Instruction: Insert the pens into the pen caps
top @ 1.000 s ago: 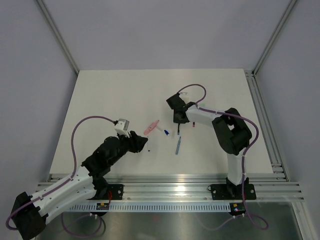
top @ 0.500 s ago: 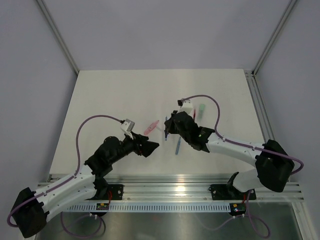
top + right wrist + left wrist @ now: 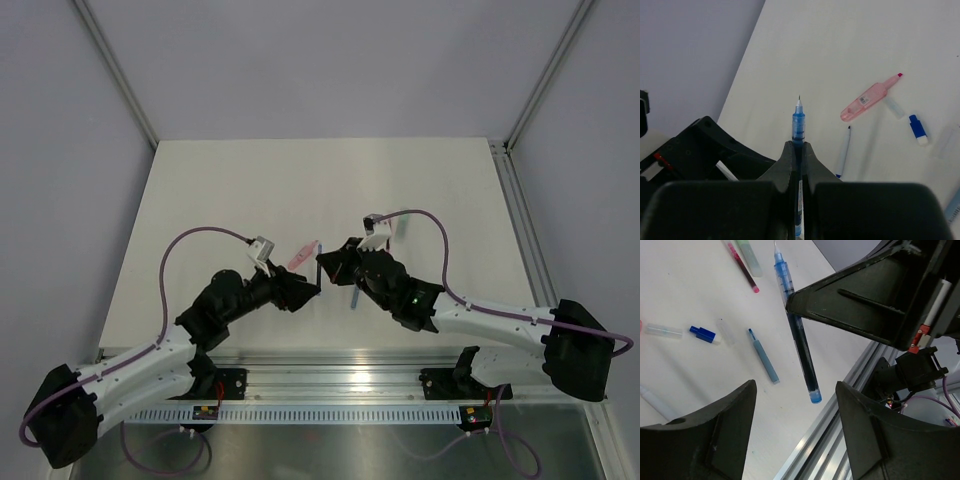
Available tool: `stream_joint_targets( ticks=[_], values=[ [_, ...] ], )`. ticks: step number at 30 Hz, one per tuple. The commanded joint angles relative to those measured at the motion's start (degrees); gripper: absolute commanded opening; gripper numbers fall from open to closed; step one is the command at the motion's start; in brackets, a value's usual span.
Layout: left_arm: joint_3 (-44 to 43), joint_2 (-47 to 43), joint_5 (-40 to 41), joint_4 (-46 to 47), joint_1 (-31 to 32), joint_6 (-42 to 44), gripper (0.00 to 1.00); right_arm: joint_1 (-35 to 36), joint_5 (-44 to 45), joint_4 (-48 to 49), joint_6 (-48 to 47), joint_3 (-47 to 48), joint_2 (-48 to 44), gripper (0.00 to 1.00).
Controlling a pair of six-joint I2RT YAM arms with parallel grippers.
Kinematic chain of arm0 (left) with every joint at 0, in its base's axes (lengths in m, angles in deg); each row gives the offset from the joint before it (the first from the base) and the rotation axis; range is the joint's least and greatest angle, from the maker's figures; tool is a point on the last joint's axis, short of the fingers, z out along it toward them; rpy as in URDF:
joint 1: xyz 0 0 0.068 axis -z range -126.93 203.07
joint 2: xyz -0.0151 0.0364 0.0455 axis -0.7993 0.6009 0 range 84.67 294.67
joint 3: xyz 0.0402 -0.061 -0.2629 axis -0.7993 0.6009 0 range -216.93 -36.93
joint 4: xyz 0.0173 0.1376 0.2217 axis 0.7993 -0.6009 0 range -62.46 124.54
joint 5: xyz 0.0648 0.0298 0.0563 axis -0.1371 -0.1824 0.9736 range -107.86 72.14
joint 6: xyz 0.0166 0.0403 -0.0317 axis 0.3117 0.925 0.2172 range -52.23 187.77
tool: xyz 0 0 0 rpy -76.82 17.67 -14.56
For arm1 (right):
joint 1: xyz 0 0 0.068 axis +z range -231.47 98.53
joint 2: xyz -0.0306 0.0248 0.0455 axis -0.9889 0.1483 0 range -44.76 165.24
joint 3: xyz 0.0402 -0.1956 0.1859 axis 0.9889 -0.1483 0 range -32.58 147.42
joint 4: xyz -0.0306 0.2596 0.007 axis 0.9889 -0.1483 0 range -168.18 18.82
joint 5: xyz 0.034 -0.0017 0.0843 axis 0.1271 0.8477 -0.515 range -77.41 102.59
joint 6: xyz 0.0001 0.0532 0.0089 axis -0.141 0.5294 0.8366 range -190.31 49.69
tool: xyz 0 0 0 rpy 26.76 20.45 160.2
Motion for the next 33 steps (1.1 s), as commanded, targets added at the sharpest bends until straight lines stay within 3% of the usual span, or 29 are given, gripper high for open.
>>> stream_joint_targets(
  ticks=[1, 7, 12, 17, 21, 22, 24, 25, 29, 33],
  values=[
    [0.5, 1.4, -3.1, 5.7, -0.8, -1.1, 0.62, 2.0, 1.0, 6.5, 0.3, -0.6, -0.9, 0.0],
    [1.2, 1.4, -5.0, 7.4, -2.2, -2.3, 0.54, 2.5, 0.0, 5.8, 0.0, 0.2, 0.1, 0.0],
    [1.1, 2.7, -7.2, 9.0, -2.2, -2.6, 0.41, 2.8, -0.7, 6.4, -0.2, 0.6, 0.7, 0.0],
    [0.7, 4.4, -8.2, 9.6, -2.2, -2.5, 0.38, 2.9, -2.5, 5.4, -1.2, 2.1, 1.8, 0.0],
    [0.6, 4.6, -8.1, 9.6, -2.2, -2.2, 0.19, 2.8, -2.8, 4.8, -1.4, 2.3, 1.8, 0.0],
    [0.6, 4.6, -7.8, 9.4, -2.2, -2.1, 0.05, 2.9, -3.0, 4.3, -1.5, 2.6, 1.8, 0.0],
    [0.7, 4.2, -7.0, 9.2, -2.2, -2.0, 0.0, 2.8, -2.9, 3.1, -1.6, 3.0, 1.5, 0.0],
    [0.7, 4.1, -6.8, 8.9, -2.2, -1.8, 0.0, 2.8, -2.8, 1.6, -1.9, 3.2, 1.4, 0.02],
    [0.7, 3.1, -4.4, 7.1, -2.2, -1.2, 0.0, 2.8, -2.1, -4.4, -2.7, 5.0, -0.8, 0.29],
    [0.7, 1.1, -1.7, 4.6, -2.2, -0.6, 0.0, 2.5, -0.5, -11.9, -3.3, 5.9, -3.5, 0.35]
  ],
)
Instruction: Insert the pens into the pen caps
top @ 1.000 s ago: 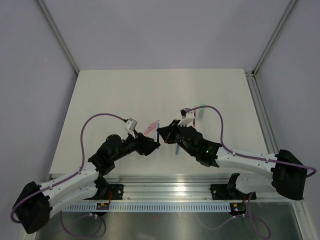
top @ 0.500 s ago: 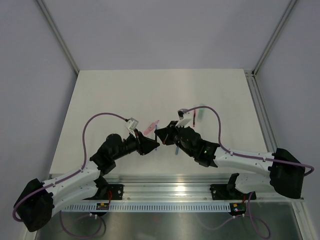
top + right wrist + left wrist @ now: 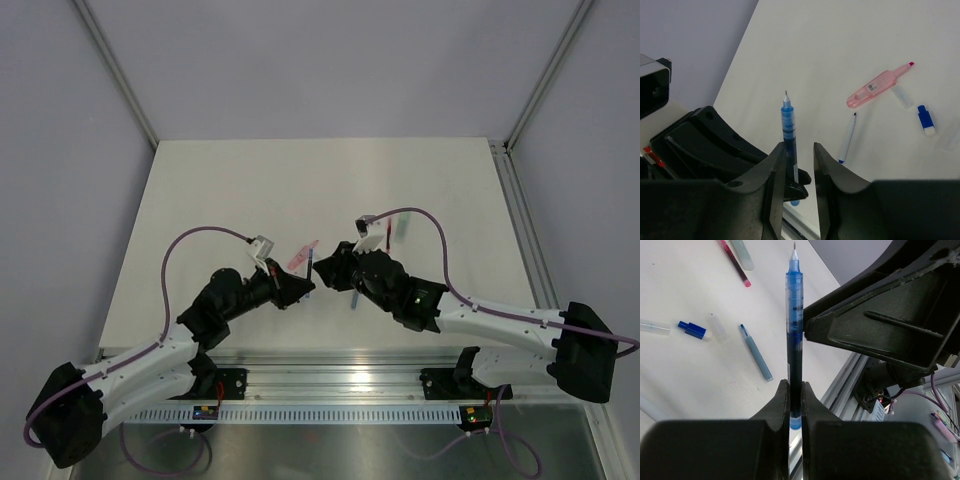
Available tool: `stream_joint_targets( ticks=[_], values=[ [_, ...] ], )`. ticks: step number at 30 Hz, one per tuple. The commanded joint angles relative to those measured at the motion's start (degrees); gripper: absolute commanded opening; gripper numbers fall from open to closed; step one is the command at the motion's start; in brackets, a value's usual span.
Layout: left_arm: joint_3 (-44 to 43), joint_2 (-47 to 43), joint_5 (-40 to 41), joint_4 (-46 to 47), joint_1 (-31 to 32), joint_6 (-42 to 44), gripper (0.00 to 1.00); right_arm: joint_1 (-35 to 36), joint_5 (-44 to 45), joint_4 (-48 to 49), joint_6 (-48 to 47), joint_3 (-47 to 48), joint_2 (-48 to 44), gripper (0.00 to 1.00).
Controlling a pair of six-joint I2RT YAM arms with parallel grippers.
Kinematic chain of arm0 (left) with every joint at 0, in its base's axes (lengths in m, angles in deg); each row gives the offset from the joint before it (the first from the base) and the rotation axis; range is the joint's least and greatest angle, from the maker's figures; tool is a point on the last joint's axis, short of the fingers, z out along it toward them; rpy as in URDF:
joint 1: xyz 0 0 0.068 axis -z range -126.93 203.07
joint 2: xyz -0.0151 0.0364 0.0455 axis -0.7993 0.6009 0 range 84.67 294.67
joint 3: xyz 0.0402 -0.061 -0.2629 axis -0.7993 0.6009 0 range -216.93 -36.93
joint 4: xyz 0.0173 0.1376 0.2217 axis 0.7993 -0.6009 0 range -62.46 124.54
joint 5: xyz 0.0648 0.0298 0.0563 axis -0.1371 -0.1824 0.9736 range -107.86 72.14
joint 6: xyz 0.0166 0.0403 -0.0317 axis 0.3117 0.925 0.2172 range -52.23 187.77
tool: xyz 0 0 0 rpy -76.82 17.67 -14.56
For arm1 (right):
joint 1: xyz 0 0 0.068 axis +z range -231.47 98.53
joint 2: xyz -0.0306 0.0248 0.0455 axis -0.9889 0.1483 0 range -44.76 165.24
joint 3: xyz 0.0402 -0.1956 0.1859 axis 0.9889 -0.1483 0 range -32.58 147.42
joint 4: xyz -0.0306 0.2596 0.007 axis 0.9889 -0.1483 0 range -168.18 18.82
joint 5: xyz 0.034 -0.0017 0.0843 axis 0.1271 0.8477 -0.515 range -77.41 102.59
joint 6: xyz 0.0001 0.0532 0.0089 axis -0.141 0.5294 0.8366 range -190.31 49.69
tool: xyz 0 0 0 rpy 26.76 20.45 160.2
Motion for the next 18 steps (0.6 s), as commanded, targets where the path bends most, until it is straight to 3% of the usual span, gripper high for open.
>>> stream_joint_targets(
  ticks=[1, 5, 9, 12, 18],
  values=[
    [-0.1, -2.5, 4.0, -0.1, 0.2, 2.1, 0.0, -0.4, 1.7, -7.8, -1.1, 2.6, -4.7, 0.35],
    [0.0, -4.6, 7.6, -2.2, 0.2, 2.6, 0.0, -3.0, 0.2, -13.3, -1.0, 1.8, -6.8, 0.34],
    [0.1, -5.8, 9.2, -3.4, 0.2, 2.9, 0.0, -8.2, -3.8, -16.7, 0.1, 0.8, -5.6, 0.25],
    [-0.1, -5.9, 8.9, -3.9, 0.2, 3.0, 0.0, -12.5, -8.1, -20.1, -0.7, 2.6, -1.0, 0.2],
    [-0.2, -7.6, 8.9, -5.8, 0.2, 3.4, 0.0, -15.3, -7.6, -25.4, -3.9, 7.9, 9.6, 0.17]
  ],
)
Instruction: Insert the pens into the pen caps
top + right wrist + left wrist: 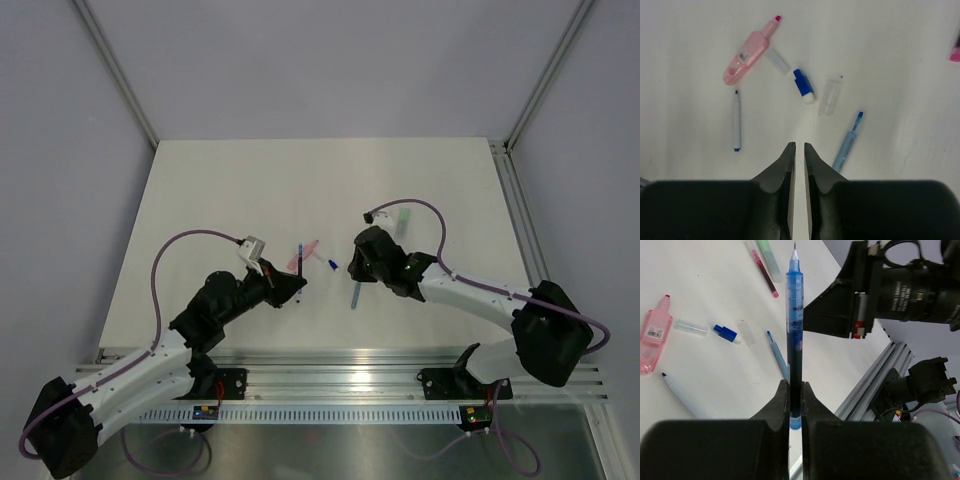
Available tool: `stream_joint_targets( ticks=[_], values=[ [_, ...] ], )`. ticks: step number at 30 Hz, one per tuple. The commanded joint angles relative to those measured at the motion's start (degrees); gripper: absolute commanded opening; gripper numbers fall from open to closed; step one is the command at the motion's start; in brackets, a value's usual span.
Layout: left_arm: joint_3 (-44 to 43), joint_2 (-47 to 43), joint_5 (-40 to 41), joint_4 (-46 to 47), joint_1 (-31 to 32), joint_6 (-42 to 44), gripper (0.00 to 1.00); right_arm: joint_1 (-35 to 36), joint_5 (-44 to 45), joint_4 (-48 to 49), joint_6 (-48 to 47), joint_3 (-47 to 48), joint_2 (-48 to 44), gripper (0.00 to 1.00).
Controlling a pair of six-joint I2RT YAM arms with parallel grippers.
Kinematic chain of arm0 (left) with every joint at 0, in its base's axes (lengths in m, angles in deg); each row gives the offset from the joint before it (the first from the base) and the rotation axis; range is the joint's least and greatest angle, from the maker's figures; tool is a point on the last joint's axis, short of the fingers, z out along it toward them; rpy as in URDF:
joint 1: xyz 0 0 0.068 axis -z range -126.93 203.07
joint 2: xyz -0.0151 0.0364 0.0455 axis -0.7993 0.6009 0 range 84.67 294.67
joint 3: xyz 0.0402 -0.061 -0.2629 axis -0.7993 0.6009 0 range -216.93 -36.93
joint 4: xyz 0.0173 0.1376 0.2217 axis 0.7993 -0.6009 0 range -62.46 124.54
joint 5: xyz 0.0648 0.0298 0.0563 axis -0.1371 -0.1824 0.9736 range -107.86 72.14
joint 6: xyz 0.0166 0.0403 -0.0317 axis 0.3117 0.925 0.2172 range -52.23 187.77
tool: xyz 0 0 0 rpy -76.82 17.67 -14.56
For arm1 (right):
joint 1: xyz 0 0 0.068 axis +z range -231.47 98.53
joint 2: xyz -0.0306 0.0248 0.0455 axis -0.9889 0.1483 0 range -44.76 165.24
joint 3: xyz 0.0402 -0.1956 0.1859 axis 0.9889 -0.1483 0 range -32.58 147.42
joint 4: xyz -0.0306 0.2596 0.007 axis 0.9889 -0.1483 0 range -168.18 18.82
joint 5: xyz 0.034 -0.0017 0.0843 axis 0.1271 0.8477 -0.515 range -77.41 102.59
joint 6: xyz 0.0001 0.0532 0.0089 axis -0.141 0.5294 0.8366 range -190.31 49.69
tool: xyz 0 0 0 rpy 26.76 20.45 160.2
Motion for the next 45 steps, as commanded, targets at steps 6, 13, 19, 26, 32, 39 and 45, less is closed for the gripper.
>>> stream_joint_targets(
  ticks=[6, 13, 19, 26, 32, 39, 45],
  values=[
    [-0.2, -2.3, 1.9, 0.1, 0.2, 1.8, 0.0, -3.6, -0.9, -4.2, -4.0, 9.0, 11.4, 0.25],
    [-0.6, -1.6, 2.4, -0.1, 0.2, 2.1, 0.0, -4.1, -0.6, -5.2, -6.2, 12.5, 18.9, 0.28],
    [-1.0, 0.4, 1.8, 0.3, 0.2, 2.2, 0.0, -4.1, 0.4, -5.4, -7.7, 14.4, 21.7, 0.24],
    [-1.3, 2.2, 1.6, 0.7, 0.2, 2.5, 0.0, -4.3, -0.9, -4.1, -8.5, 15.3, 24.7, 0.25],
    [-1.3, 2.3, 1.7, 0.8, 0.2, 2.8, 0.0, -5.3, -1.3, -3.4, -8.5, 14.6, 26.0, 0.23],
    [-1.3, 2.3, 1.6, 0.9, 0.3, 2.8, 0.0, -6.4, 0.3, -4.3, -9.9, 14.8, 26.3, 0.22],
    [-1.3, 2.4, 1.4, 0.9, 0.2, 2.8, 0.0, -8.0, -1.2, -4.0, -11.7, 14.8, 26.7, 0.23]
  ],
)
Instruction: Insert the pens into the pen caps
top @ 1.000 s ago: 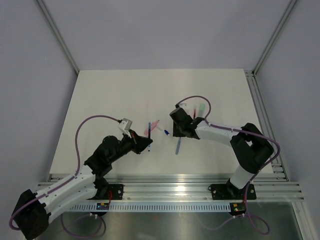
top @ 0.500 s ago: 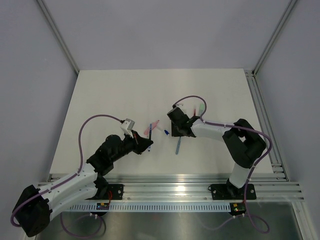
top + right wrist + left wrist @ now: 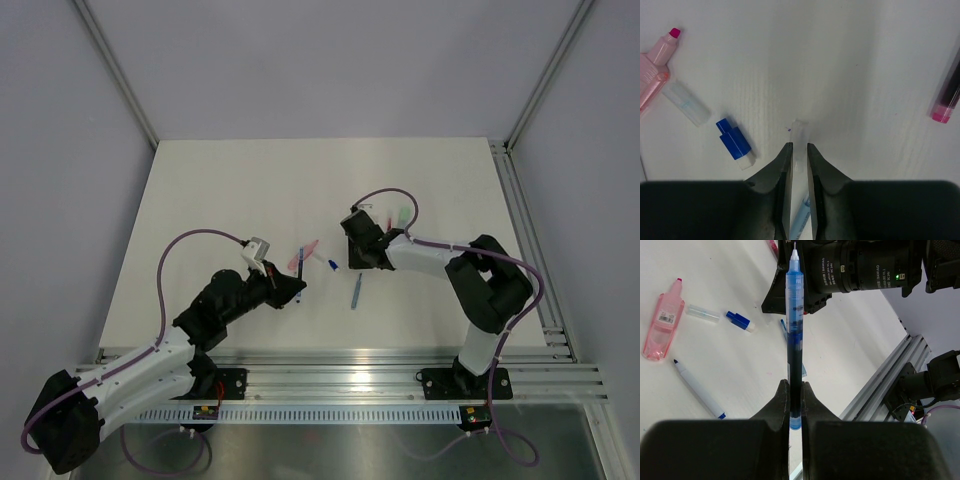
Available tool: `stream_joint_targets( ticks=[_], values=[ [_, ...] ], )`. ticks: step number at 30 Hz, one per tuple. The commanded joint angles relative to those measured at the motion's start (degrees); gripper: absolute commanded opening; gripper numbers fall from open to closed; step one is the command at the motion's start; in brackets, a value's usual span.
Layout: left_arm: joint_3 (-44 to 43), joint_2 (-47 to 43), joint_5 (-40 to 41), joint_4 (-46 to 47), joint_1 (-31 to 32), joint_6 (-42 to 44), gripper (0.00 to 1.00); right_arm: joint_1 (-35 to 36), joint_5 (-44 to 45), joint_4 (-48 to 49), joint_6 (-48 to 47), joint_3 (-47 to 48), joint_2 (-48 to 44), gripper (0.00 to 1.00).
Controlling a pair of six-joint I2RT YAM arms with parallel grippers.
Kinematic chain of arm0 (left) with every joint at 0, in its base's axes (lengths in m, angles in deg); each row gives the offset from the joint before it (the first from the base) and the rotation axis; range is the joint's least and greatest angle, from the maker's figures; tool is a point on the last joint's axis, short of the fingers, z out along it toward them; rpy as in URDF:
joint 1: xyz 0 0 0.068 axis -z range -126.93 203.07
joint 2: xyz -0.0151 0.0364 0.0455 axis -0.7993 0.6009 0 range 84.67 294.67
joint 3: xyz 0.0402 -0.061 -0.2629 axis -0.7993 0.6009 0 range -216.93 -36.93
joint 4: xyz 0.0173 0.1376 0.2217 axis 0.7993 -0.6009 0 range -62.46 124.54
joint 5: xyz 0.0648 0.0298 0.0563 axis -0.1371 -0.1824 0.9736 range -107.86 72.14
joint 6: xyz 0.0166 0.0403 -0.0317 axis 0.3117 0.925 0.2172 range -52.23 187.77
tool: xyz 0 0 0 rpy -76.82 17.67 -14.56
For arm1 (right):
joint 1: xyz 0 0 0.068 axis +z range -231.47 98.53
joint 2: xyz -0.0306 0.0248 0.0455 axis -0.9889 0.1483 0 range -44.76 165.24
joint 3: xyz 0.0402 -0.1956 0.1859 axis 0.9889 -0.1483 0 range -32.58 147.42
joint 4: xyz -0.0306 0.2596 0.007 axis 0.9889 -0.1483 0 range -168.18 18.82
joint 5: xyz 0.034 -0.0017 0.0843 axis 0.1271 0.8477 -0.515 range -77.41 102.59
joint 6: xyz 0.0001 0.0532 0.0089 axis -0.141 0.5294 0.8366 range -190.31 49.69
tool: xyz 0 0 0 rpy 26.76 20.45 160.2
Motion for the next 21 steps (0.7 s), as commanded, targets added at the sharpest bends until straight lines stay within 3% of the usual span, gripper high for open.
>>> stream_joint_targets(
  ticks=[1, 8, 15, 21],
  values=[
    [-1.3, 0.2, 0.2, 2.9, 0.2, 1.4, 0.0, -1.6, -0.7, -0.1, -2.4, 1.5, 1.7, 0.24],
    [-1.3, -0.2, 0.5, 2.7, 0.2, 1.4, 0.0, -2.1, -1.8, -0.3, -2.5, 2.4, 3.3, 0.25],
    [-1.3, -0.1, 0.1, 2.9, 0.2, 1.3, 0.0, -3.1, -3.3, 1.0, -5.7, 4.5, 1.5, 0.11],
    [-1.3, -0.3, 0.2, 2.7, 0.2, 1.4, 0.0, -3.4, -8.5, 3.2, -6.9, 3.9, -2.9, 0.1]
  ],
)
